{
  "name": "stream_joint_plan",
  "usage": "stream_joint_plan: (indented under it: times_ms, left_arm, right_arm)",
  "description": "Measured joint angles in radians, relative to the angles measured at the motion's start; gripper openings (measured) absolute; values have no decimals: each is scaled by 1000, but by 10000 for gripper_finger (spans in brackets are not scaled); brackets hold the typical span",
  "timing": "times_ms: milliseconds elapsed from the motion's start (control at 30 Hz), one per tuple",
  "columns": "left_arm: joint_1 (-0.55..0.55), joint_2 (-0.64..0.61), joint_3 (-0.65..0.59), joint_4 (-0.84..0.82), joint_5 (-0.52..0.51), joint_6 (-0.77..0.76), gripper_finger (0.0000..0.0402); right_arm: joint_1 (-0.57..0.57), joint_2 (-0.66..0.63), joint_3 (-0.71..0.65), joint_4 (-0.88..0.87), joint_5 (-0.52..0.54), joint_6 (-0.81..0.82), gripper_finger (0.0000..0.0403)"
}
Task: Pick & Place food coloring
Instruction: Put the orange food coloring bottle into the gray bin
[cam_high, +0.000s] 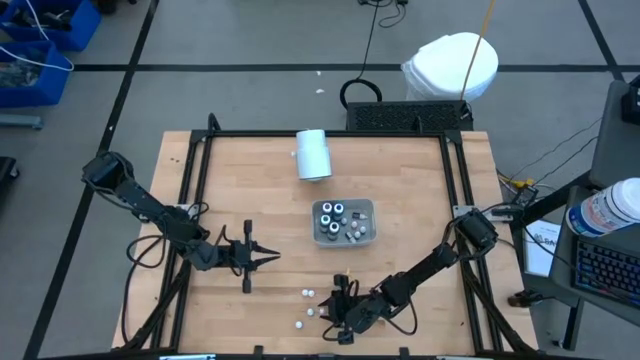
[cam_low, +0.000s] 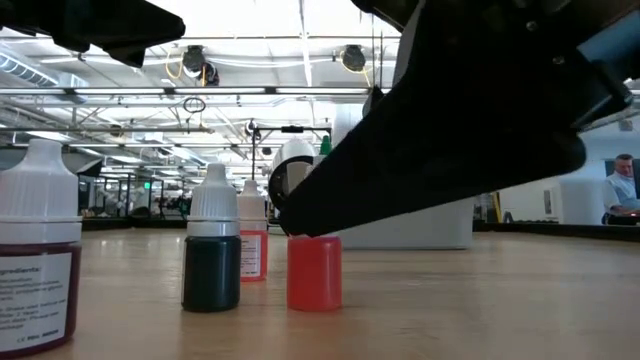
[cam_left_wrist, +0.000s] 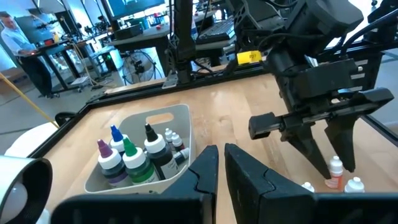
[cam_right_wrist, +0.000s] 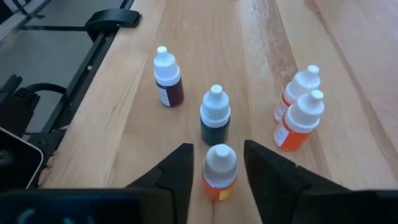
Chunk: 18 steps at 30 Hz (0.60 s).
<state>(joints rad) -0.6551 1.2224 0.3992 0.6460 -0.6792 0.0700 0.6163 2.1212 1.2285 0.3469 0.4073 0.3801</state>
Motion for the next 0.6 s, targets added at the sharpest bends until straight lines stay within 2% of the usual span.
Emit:
stream_joint_plan:
  times_ms: [200, 333, 467, 533, 600]
  left_arm:
    - [0, 0, 0, 0, 0, -3, 37]
    - [0, 0, 0, 0, 0, -16, 37]
    - [0, 0, 0, 10, 0, -26, 37]
    - [0, 0, 0, 12, 0, -26, 37]
    - [0, 0, 0, 11, 0, -27, 37]
  right_arm:
    - [0, -2, 0, 3, -46, -1, 52]
    - [1, -19, -1, -18, -70, -24, 52]
    - [1, -102, -1, -97, -91, -27, 52]
    - [7, -163, -1, -175, -41, -44, 52]
    - [19, -238, -1, -293, 59, -65, 52]
